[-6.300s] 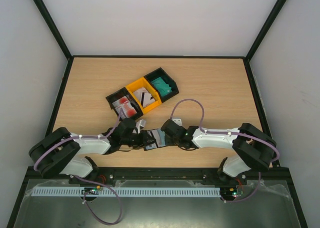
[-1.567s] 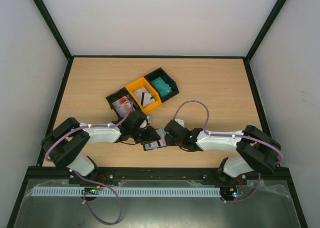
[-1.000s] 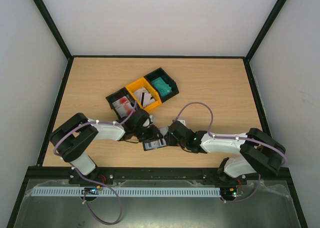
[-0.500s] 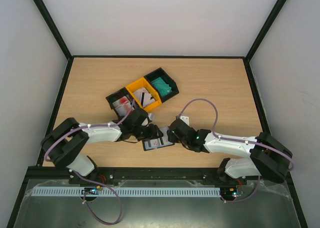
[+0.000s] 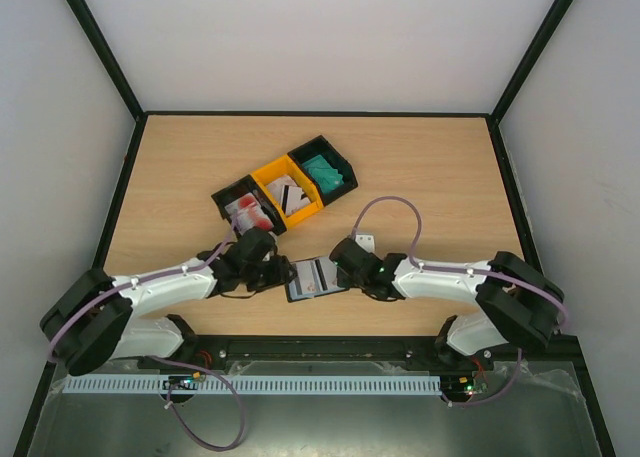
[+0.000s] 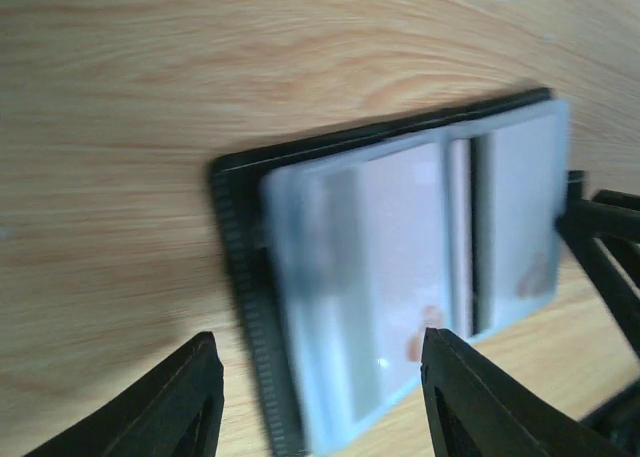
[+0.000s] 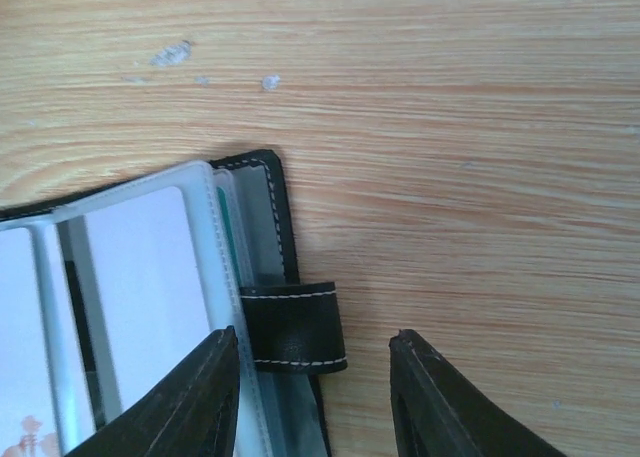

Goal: Put the credit cards into the card holder
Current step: Insert the credit card into the card holder, then close the card holder at the center of the board.

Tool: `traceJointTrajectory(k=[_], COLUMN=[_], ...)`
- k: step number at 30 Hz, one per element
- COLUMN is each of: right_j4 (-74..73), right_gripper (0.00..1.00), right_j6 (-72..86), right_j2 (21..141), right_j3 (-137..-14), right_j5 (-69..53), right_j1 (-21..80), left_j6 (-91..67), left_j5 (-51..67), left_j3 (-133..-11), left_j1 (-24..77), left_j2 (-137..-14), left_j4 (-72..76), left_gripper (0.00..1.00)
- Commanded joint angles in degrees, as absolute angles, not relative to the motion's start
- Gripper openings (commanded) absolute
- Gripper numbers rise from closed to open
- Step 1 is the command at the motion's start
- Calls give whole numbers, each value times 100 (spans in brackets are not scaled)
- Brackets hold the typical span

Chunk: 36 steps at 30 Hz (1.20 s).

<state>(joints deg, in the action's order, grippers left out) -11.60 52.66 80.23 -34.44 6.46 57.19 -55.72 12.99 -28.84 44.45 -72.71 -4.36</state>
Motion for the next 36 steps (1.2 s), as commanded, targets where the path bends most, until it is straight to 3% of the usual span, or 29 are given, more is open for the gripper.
traceJointTrajectory(k=[1,8,17,36], right_j4=[-1580,-1133,78,2749], right_gripper=[40,41,55,56], right_j6=[5104,5074,5669,6269], right_j2=[8322,8284,7513,7803], right_j3=[-3633,-3593,-2579,-1903], right_j5=[835,298,-648,-3175], right_j1=[5731,5723,5269,4931], left_j6=[-5795,-5949,-6138,-5962], left_j5=[776,1391,1663,1564], left_j3=[-2634,-2145,-2086,-1958], left_j1=[4329,4145,4105,4069], left_j2=[-6929,-6710,-6959,-7683], left_j4=[-1229,-745,-462,-4], left_gripper=[55,60,62,43])
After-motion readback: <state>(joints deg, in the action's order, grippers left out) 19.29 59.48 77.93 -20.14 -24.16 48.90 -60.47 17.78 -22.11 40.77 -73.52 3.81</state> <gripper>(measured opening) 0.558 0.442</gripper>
